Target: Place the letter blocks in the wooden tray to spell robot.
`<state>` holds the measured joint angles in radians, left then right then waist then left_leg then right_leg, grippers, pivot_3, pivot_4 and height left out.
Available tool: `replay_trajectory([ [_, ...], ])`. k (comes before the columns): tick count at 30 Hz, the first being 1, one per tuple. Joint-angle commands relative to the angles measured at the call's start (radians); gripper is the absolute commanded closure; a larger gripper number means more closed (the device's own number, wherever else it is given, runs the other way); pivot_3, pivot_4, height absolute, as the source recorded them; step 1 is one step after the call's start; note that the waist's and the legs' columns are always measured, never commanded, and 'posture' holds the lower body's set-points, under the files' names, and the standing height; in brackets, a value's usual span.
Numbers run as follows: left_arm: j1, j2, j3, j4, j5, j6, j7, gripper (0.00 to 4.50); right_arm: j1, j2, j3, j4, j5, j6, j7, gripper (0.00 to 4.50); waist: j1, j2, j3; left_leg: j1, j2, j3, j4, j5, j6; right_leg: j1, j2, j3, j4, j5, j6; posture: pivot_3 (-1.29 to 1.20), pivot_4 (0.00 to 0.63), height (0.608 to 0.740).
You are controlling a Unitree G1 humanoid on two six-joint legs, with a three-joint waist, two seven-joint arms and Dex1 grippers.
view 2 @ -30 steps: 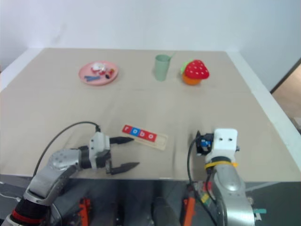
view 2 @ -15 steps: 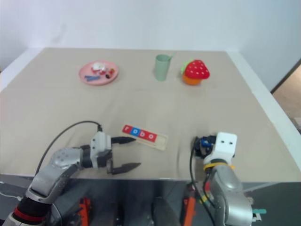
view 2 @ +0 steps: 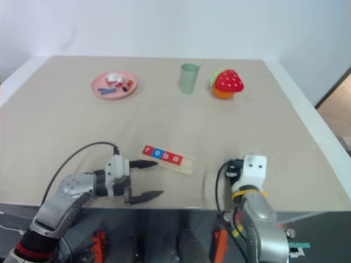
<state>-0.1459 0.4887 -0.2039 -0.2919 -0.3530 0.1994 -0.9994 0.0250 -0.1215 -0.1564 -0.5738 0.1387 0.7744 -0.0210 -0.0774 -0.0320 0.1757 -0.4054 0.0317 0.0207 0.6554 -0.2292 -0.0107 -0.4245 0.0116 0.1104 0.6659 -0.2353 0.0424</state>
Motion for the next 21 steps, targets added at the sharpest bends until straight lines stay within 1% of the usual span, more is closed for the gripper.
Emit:
replay_trajectory([
  [1, -0.02, 0.003, 0.0, 0.015, 0.015, -0.037, -0.006, 0.0, -0.154, 0.055, 0.023, -0.004, -0.041, 0.059, -0.099, 3.28, -0.002, 0.0, 0.0, 0.0, 0.0, 0.0, 0.0, 0.0, 0.0, 0.0, 0.0, 0.0, 0.0, 0.001, -0.001, 0.0, 0.15, 0.74],
  [5, -0.045, -0.003, 0.013, 0.065, 0.04, -0.069, 0.008, 0.0, -0.306, 0.16, 0.054, 0.049, -0.096, 0.126, -0.216, 3.28, -0.001, 0.0, 0.0, -0.001, -0.001, -0.002, 0.0, 0.003, 0.0, -0.001, 0.001, -0.001, 0.0, 0.002, -0.001, 0.0, 0.15, 0.74],
  [7, -0.061, -0.005, 0.016, 0.092, 0.059, -0.092, 0.017, 0.0, -0.338, 0.213, 0.08, 0.078, -0.137, 0.149, -0.274, 3.28, 0.0, 0.0, 0.0, -0.001, -0.001, -0.002, -0.001, 0.003, 0.0, -0.001, 0.0, -0.001, 0.0, 0.002, 0.0, 0.0, 0.15, 0.74],
  [9, -0.074, -0.008, 0.016, 0.111, 0.073, -0.108, 0.028, 0.0, -0.341, 0.253, 0.093, 0.087, -0.171, 0.182, -0.318, 3.28, 0.002, 0.0, 0.0, -0.003, -0.001, -0.003, -0.002, 0.002, -0.001, -0.002, 0.0, -0.002, 0.0, 0.002, 0.004, 0.0, 0.15, 0.74],
  [14, -0.081, -0.01, 0.013, 0.129, 0.079, -0.12, 0.03, 0.0, -0.358, 0.256, 0.118, 0.09, -0.18, 0.251, -0.315, 3.28, 0.003, 0.0, 0.0, -0.008, -0.002, -0.003, -0.003, 0.001, -0.003, -0.007, -0.003, -0.001, 0.0, 0.002, 0.004, 0.0, 0.15, 0.74],
  [17, -0.081, -0.009, 0.011, 0.136, 0.08, -0.124, 0.027, 0.0, -0.365, 0.255, 0.132, 0.076, -0.168, 0.324, -0.289, 3.28, 0.003, 0.0, 0.0, -0.016, -0.002, -0.003, -0.002, 0.001, -0.003, -0.015, -0.003, -0.001, 0.0, 0.004, 0.003, 0.0, 0.15, 0.74],
  [21, -0.092, -0.012, 0.005, 0.157, 0.083, -0.132, 0.022, 0.0, -0.377, 0.246, 0.136, 0.051, -0.144, 0.424, -0.237, 3.28, 0.003, 0.0, 0.0, -0.016, -0.001, -0.004, -0.002, 0.001, -0.003, -0.015, -0.001, -0.003, 0.0, 0.004, 0.003, 0.0, 0.15, 0.74],
])
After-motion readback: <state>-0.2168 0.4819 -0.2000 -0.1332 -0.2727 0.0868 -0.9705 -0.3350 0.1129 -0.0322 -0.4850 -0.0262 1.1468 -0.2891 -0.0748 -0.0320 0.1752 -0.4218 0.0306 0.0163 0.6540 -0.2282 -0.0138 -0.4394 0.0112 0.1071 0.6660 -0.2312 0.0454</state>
